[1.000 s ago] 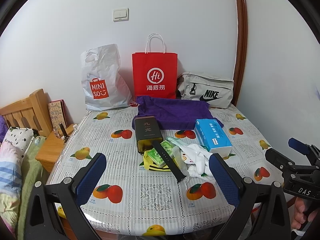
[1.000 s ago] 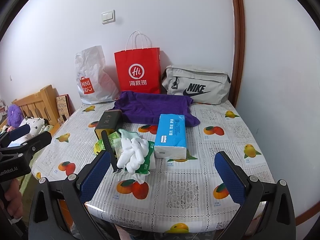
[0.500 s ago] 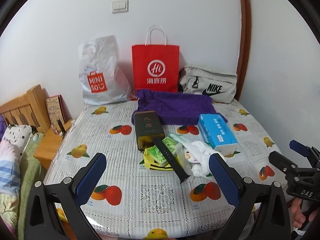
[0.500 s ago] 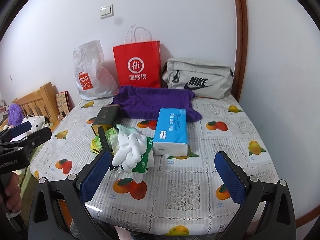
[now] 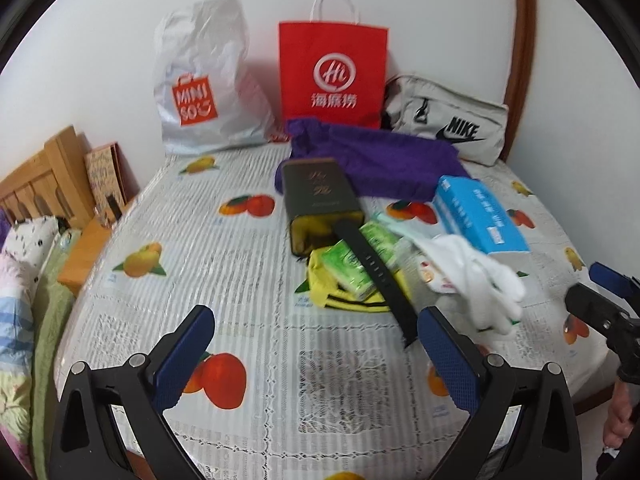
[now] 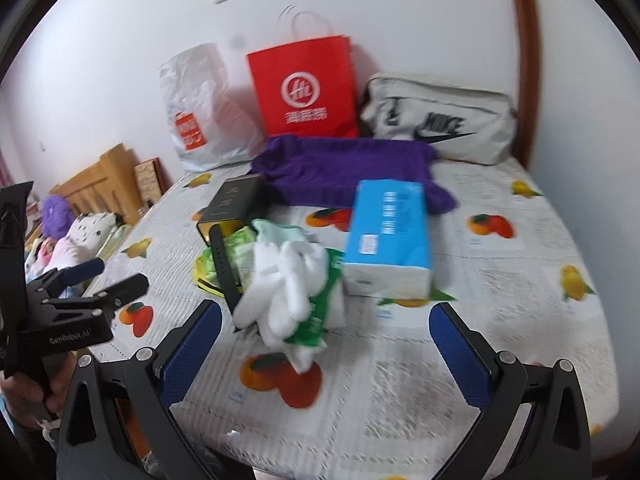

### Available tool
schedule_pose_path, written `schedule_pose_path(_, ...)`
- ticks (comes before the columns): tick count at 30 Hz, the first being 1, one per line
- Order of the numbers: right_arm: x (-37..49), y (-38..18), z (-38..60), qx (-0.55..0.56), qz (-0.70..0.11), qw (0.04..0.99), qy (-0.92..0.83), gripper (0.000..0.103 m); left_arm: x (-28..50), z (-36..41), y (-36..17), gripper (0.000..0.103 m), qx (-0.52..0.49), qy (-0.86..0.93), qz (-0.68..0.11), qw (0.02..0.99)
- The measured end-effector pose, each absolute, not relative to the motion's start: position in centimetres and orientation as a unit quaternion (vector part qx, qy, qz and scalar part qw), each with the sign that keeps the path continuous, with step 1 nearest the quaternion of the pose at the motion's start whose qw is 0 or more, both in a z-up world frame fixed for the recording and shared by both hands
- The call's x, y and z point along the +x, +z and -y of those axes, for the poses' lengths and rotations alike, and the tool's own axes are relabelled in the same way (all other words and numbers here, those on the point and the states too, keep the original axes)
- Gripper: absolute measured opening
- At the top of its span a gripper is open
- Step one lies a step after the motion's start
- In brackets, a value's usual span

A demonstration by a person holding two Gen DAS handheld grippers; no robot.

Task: Organize soft objects
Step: 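Lower the right tool onto the white gloves and close it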

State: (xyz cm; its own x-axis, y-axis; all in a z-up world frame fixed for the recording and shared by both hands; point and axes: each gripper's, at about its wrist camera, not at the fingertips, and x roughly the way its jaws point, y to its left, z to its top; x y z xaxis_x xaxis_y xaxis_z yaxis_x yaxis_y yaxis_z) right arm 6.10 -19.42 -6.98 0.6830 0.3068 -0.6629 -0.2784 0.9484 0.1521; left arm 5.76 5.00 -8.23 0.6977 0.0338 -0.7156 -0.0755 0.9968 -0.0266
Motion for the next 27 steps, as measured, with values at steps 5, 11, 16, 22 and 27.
schedule_pose_path(5, 9.2, -8.6, 16.5, -0.006, -0.376, 0.909, 0.180, 0.101, 6.7, -6.6, -10.2, 0.102, -0.051, 0.025, -0.413, 0.909)
schedule_pose_path(11, 12.5, -10.5, 14.0, -0.009, -0.400, 0.895, 0.196, 0.096, 7.7, -7.4, -12.5, 0.100, -0.062, 0.015, -0.418, 0.906)
schedule_pose_path(16, 14.8, -12.2, 12.3, -0.029, -0.419, 0.885, 0.203, 0.075, 8.3, -7.8, -13.9, 0.100, -0.075, 0.015, -0.416, 0.906)
schedule_pose_path(22, 15.4, -13.4, 11.8, -0.075, -0.418, 0.880, 0.214, 0.032, 9.6, -8.3, -15.1, 0.100, -0.091, 0.012, -0.455, 0.886)
schedule_pose_path(27, 14.9, -12.1, 13.3, -0.034, -0.409, 0.878, 0.245, 0.022, 9.9, -7.6, -14.5, 0.100, -0.093, -0.001, -0.445, 0.891)
